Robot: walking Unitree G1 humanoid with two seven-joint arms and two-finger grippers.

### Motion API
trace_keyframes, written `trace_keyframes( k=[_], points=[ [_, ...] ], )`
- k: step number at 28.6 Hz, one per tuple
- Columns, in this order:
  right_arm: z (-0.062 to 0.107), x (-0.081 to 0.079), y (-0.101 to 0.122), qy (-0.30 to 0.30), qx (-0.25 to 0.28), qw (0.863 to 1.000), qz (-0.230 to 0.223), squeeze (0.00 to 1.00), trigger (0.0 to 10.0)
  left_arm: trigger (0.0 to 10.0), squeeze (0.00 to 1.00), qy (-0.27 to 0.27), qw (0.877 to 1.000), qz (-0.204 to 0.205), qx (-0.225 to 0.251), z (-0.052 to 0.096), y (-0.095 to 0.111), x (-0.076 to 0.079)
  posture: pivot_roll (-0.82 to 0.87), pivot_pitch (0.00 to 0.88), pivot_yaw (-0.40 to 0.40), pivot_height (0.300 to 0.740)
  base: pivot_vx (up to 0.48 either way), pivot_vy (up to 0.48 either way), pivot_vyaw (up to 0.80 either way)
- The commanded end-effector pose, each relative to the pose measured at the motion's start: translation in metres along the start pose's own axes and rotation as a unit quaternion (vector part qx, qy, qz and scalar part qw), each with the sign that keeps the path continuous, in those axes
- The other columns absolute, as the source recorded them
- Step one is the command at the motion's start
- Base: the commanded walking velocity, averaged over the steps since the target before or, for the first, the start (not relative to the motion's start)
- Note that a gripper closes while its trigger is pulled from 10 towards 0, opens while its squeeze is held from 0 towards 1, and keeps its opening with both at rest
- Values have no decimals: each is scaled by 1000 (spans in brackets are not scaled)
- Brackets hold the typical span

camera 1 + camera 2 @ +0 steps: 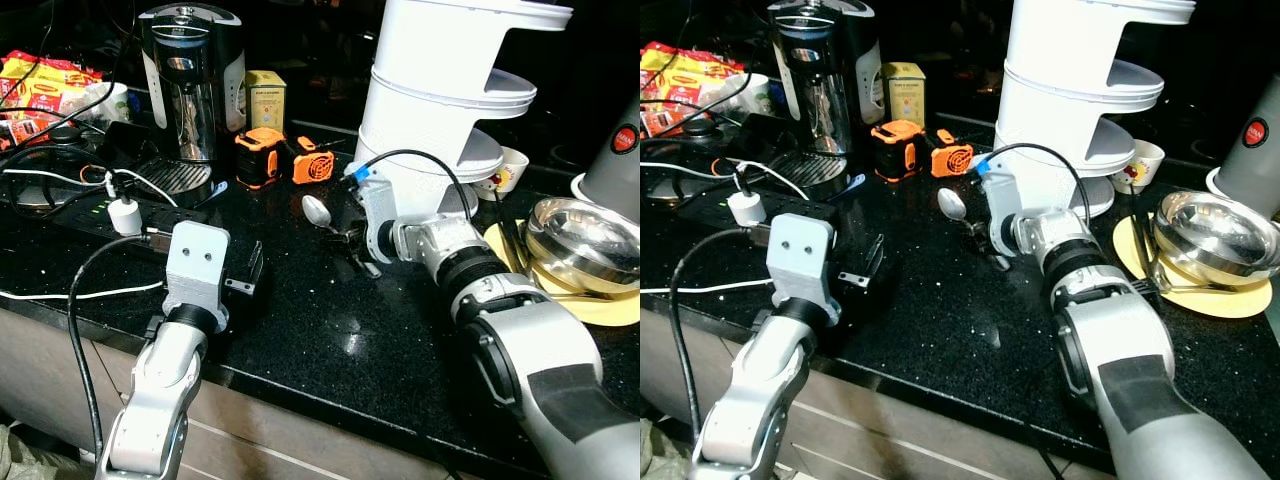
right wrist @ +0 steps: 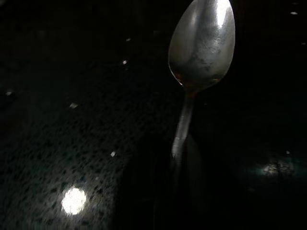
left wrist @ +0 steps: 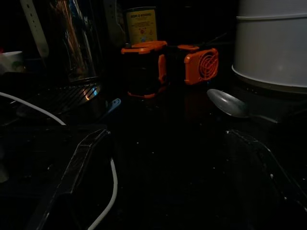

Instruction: Kitchen organization

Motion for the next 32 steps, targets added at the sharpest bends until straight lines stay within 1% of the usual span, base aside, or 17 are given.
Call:
trace_keyframes(
  k=[1, 7, 8, 9, 10, 14, 15, 19, 20, 23, 24, 25, 27, 28, 29, 31, 32],
  points=[
    [-6, -9, -46, 30, -79, 996, -24, 0, 0, 10000, 0, 3, 1000, -2, -3, -2, -3, -2, 133, 0, -96, 740, 0, 0, 0],
    [-2, -7, -47, 43, -72, 996, -18, 0, 0, 10000, 0, 2, 1000, -2, 4, -6, -1, -2, 125, 0, -93, 740, 0, 0, 0],
    [-3, -11, -34, 68, -18, 997, -35, 0, 0, 10000, 0, 1, 1000, -3, 9, -9, 2, -1, 123, 0, -91, 740, 0, 0, 0],
    [-3, -11, -34, 68, -18, 997, -35, 0, 0, 10000, 0, 1, 1000, -3, 9, -9, 2, -1, 123, 0, -91, 740, 0, 0, 0],
    [1, -14, -16, 97, 55, 991, -68, 0, 0, 10000, 0, -1, 1000, -3, 16, -12, 6, -1, 121, 0, -90, 740, 0, 0, 0],
    [11, -11, -1, 113, 149, 978, -91, 0, 0, 10000, 0, -2, 1000, -2, 23, -15, 9, 0, 122, 0, -84, 740, 0, 0, 0],
    [19, -4, 7, 102, 212, 965, -118, 0, 0, 10000, 0, -3, 1000, -2, 26, -17, 11, 0, 110, 0, -77, 740, 0, 0, 0],
    [29, 3, 15, 89, 279, 943, -158, 0, 0, 10000, 0, -6, 1000, -1, 31, -19, 14, 0, 103, 0, -73, 740, 0, 0, 0],
    [39, 1, 22, 99, 334, 923, -165, 0, 0, 10000, 0, -9, 999, 1, 36, -22, 17, 0, 93, 0, -69, 740, 0, 0, 0],
    [43, 1, 24, 101, 353, 915, -167, 0, 0, 10000, 0, -10, 999, 2, 38, -23, 17, 0, 93, 0, -69, 740, 0, 0, 0],
    [56, 1, 28, 101, 402, 890, -192, 0, 0, 10000, 0, -13, 999, 6, 39, -26, 17, 2, 75, 0, -61, 740, 0, 0, 0],
    [60, 1, 28, 101, 415, 882, -199, 0, 0, 10000, 0, -14, 999, 7, 39, -27, 16, 3, 75, 0, -61, 740, 0, 0, 0],
    [82, -1, 32, 108, 492, 844, -184, 0, 0, 10000, 0, -24, 999, 11, 41, -30, 16, 6, 65, 0, -56, 740, 0, 0, 0],
    [92, -2, 30, 115, 505, 838, -175, 0, 2980, 10000, 0, -26, 999, 15, 43, -32, 17, 7, 60, 0, -51, 740, 0, 0, 0],
    [100, -3, 29, 118, 515, 833, -163, 0, 4431, 10000, 0, -28, 998, 18, 46, -33, 20, 7, 58, 0, -50, 740, 0, 0, 0],
    [118, -5, 31, 131, 529, 824, -156, 0, 5333, 10000, 0, -30, 998, 20, 52, -36, 24, 6, 45, 0, -42, 740, 0, 0, 0],
    [124, -7, 31, 128, 535, 823, -144, 0, 8549, 10000, 0, -31, 998, 19, 52, -36, 24, 5, 43, 0, -39, 740, 0, 0, 0]
  ],
)
Point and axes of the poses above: a point about 5 cm out from each wrist's last joint towards the gripper, its own z axis pointing back from the gripper into the wrist, its own y axis along the axis of the wrist's last joint, x = y × z, the point moved 3 cm from there along -z, pointing out of the wrist towards the gripper, and after that the axes turned 12 degrees about z, right-handed, at the moved point
